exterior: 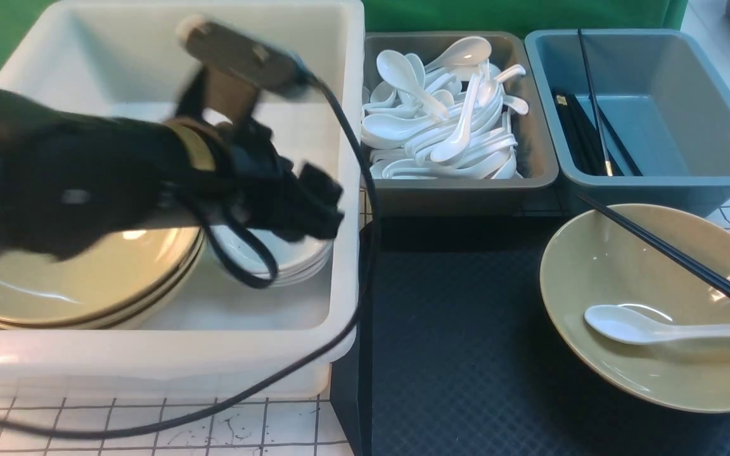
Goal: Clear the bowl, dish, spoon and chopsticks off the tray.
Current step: Use the left arm to put the plate into the large storage box on the left, then use the right arm to grab the chopsticks
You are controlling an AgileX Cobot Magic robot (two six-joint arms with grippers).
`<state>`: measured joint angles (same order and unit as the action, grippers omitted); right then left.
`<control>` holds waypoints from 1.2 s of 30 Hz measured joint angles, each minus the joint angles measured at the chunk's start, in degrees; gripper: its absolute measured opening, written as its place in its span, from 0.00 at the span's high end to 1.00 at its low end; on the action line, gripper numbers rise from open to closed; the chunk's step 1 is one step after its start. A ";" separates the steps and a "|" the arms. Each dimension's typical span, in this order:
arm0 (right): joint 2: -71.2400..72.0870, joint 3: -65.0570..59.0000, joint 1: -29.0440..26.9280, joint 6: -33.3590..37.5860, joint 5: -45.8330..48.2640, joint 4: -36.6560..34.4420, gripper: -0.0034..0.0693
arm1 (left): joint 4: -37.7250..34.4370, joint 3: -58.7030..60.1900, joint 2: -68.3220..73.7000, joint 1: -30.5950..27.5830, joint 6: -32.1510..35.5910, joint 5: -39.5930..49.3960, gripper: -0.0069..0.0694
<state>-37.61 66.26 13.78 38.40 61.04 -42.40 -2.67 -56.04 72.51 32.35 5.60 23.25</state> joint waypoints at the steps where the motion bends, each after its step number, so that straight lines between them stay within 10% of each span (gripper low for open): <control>1: 0.00 0.00 0.00 -0.65 0.15 0.71 0.70 | -0.76 0.00 -2.03 0.01 -1.81 1.29 0.66; 7: -2.90 0.00 0.00 -9.38 1.01 9.47 0.70 | -6.64 1.00 -13.72 0.30 -7.71 10.13 0.91; 24: -34.97 3.06 -0.06 -15.23 5.26 34.13 0.65 | -36.84 19.74 -51.73 2.32 16.28 14.71 0.91; 36: -46.79 5.73 -11.36 -6.55 2.10 39.13 0.35 | -44.02 19.96 -51.91 2.32 22.11 16.36 0.91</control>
<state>-84.40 71.99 2.42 31.85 63.14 -3.27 -46.68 -36.08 20.60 34.66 27.71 39.61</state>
